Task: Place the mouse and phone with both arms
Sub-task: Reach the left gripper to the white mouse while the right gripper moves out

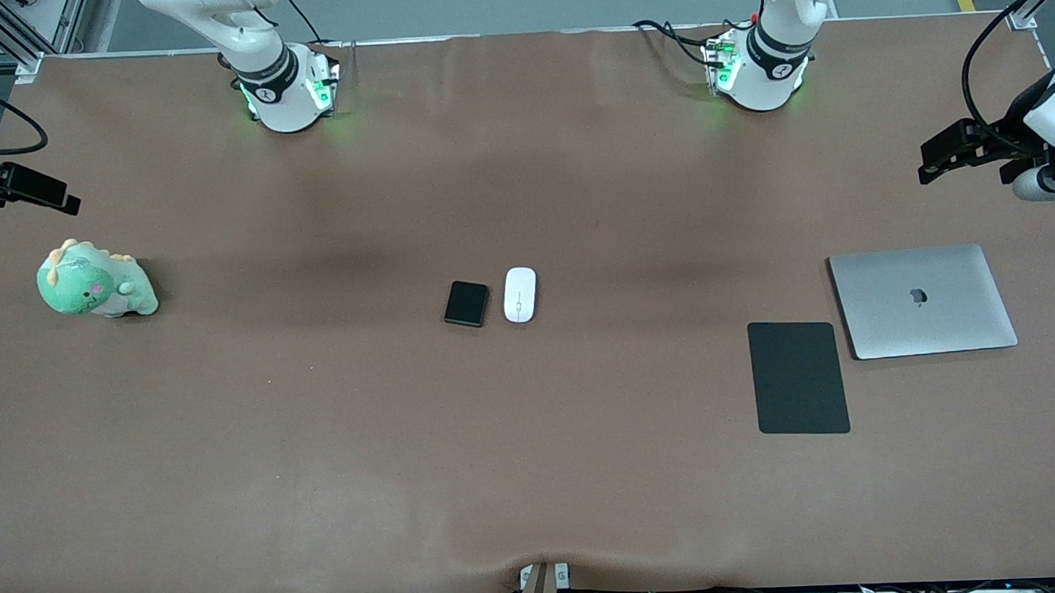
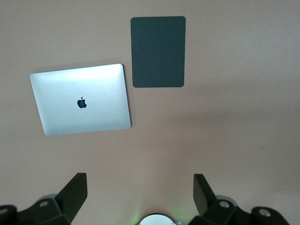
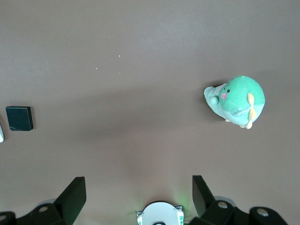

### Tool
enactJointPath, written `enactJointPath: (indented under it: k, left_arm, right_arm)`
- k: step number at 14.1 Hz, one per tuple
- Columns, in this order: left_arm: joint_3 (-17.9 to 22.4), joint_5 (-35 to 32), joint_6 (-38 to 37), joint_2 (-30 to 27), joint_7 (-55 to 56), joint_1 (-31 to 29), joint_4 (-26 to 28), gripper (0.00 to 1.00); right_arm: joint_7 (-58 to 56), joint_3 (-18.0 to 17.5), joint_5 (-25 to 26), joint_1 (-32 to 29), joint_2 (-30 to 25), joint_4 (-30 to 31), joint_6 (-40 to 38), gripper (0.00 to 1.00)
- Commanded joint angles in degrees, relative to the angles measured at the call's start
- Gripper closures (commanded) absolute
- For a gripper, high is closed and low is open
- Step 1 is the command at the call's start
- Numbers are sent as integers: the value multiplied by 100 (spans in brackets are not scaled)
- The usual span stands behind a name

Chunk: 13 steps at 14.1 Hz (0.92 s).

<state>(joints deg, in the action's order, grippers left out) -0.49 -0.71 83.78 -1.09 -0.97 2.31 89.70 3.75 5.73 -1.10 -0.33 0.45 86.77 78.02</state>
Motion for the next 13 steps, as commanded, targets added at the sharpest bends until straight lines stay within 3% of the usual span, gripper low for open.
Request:
enactJointPath:
  k: [1,6,9,13]
  left_arm:
    - [-38,79,-81,30,-149,6,-58,0]
    - [-345,219,-55,459,-62,173,-313,0]
    - [-390,895,338,654,-9,225,-322,0]
    - [-540,958,691,952,683,1005,-287,0]
  right_arm:
    - [3,-203,-31,-221,95,-142,-128,0]
    - [3,-353,-31,-328,333,-512,-384,0]
    - [3,-362,-39,-372,525,-827,-532,0]
    - [-181,-397,-31,-354,701,-1108,-542,0]
